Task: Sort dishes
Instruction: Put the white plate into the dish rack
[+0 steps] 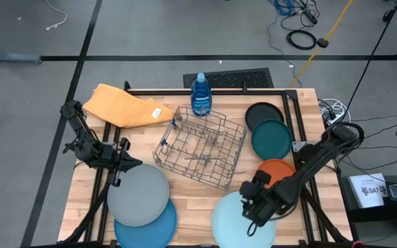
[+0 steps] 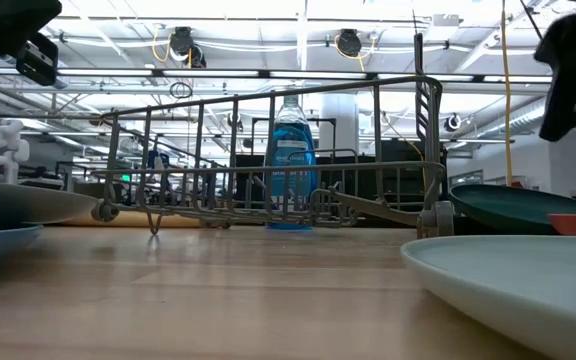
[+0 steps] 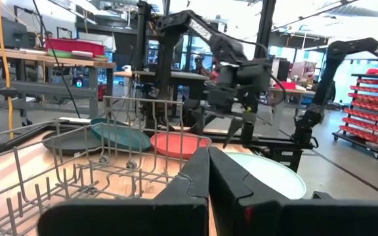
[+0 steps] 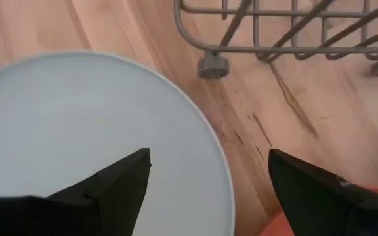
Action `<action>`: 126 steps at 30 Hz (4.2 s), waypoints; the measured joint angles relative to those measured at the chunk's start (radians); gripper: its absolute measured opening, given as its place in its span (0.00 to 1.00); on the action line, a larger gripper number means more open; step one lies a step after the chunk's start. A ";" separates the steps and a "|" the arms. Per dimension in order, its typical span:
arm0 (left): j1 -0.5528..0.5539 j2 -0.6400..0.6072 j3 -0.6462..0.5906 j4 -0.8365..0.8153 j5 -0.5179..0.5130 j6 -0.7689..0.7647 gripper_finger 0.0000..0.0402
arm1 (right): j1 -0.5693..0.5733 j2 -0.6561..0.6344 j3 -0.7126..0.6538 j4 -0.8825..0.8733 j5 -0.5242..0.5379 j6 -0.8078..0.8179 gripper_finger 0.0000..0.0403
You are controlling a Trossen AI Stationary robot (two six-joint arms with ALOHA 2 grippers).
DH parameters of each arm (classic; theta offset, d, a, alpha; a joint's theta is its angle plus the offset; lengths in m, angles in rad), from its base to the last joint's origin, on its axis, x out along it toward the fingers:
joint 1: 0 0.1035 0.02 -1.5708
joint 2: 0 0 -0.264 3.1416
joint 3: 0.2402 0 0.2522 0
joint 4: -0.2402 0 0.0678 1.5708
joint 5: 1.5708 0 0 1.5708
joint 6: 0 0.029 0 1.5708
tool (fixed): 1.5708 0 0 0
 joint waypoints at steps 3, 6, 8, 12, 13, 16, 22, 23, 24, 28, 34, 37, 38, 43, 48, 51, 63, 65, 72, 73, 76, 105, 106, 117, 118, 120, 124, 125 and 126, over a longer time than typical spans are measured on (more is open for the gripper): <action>0.000 0.000 0.000 0.000 0.000 0.000 0.00 | -0.015 -0.060 -0.119 0.073 -0.074 0.001 0.75; 0.000 0.000 0.000 0.001 0.000 0.000 0.00 | -0.044 -0.077 -0.196 0.157 -0.133 -0.048 0.75; 0.000 0.000 0.000 0.001 -0.007 0.000 0.00 | -0.067 -0.077 -0.223 0.202 -0.162 -0.102 0.75; 0.000 0.000 0.000 0.001 -0.020 -0.001 0.00 | -0.107 -0.077 -0.249 0.239 -0.198 -0.182 0.75; 0.000 0.000 0.000 0.002 -0.020 -0.001 0.00 | -0.115 -0.077 -0.253 0.239 -0.207 -0.194 0.75; 0.000 0.000 0.000 0.002 -0.021 -0.001 0.00 | -0.137 -0.072 -0.268 0.276 -0.238 -0.225 0.75; 0.000 0.000 0.000 0.001 -0.023 0.000 0.00 | -0.162 -0.065 -0.274 0.295 -0.257 -0.267 0.75; 0.000 0.000 0.000 0.001 -0.023 0.000 0.00 | -0.163 -0.064 -0.274 0.298 -0.256 -0.272 0.75; 0.000 0.000 0.000 0.001 -0.023 0.000 0.00 | -0.163 -0.059 -0.274 0.300 -0.256 -0.272 0.75; 0.000 0.000 0.000 0.001 -0.023 0.004 0.00 | -0.163 -0.014 -0.274 0.299 -0.256 -0.274 0.75; 0.000 0.000 0.000 -0.004 -0.024 0.007 0.00 | -0.163 0.060 -0.253 0.304 -0.240 -0.287 0.75; 0.000 0.000 0.000 -0.009 -0.024 0.008 0.00 | -0.162 0.075 -0.242 0.275 -0.223 -0.293 0.75; 0.000 0.000 0.000 -0.008 -0.025 0.008 0.00 | -0.162 0.076 -0.241 0.265 -0.212 -0.294 0.75; 0.000 0.000 0.000 -0.009 -0.027 0.008 0.00 | -0.163 0.075 -0.242 0.218 -0.135 -0.284 0.75; 0.000 0.000 0.000 -0.009 -0.037 0.008 0.00 | -0.163 0.076 -0.242 0.172 -0.097 -0.259 0.75; 0.000 0.000 0.000 -0.010 -0.048 0.008 0.00 | -0.164 0.076 -0.245 0.152 -0.080 -0.257 0.75; 0.000 0.000 0.000 -0.010 -0.050 0.008 0.00 | -0.175 0.084 -0.206 0.243 -0.146 -0.396 0.74; 0.000 0.000 0.000 -0.010 -0.050 0.007 0.00 | -0.176 0.084 -0.205 0.259 -0.158 -0.409 0.74; 0.000 0.000 0.000 -0.010 -0.050 0.008 0.00 | -0.175 0.084 -0.203 0.277 -0.155 -0.422 0.74; 0.000 0.000 0.000 -0.010 -0.050 0.008 0.00 | -0.176 0.084 -0.203 0.261 -0.154 -0.412 0.74; 0.000 0.000 0.000 -0.010 -0.050 0.008 0.00 | -0.180 0.083 -0.201 0.208 -0.149 -0.370 0.70; 0.000 0.000 0.000 -0.006 -0.050 0.026 0.00 | -0.182 0.120 -0.135 0.194 -0.270 -0.441 0.60; 0.000 0.000 0.000 -0.006 -0.050 0.026 0.00 | -0.182 0.125 -0.133 0.197 -0.274 -0.442 0.60; 0.000 0.000 0.000 -0.006 -0.050 0.027 0.00 | -0.182 0.134 -0.132 0.198 -0.277 -0.444 0.43; 0.000 0.000 0.000 -0.006 -0.050 0.026 0.00 | -0.182 0.134 -0.132 0.198 -0.276 -0.442 0.40; 0.000 0.000 0.000 -0.006 -0.050 0.026 0.00 | -0.182 0.134 -0.132 0.198 -0.274 -0.441 0.34; 0.000 0.000 0.000 -0.007 -0.050 0.026 0.00 | -0.182 0.134 -0.133 0.197 -0.262 -0.441 0.23; 0.000 0.000 0.000 -0.007 -0.050 0.027 0.00 | -0.182 0.134 -0.133 0.198 -0.257 -0.441 0.21; 0.000 0.000 0.000 -0.007 -0.050 0.026 0.00 | -0.182 0.134 -0.133 0.198 -0.253 -0.441 0.19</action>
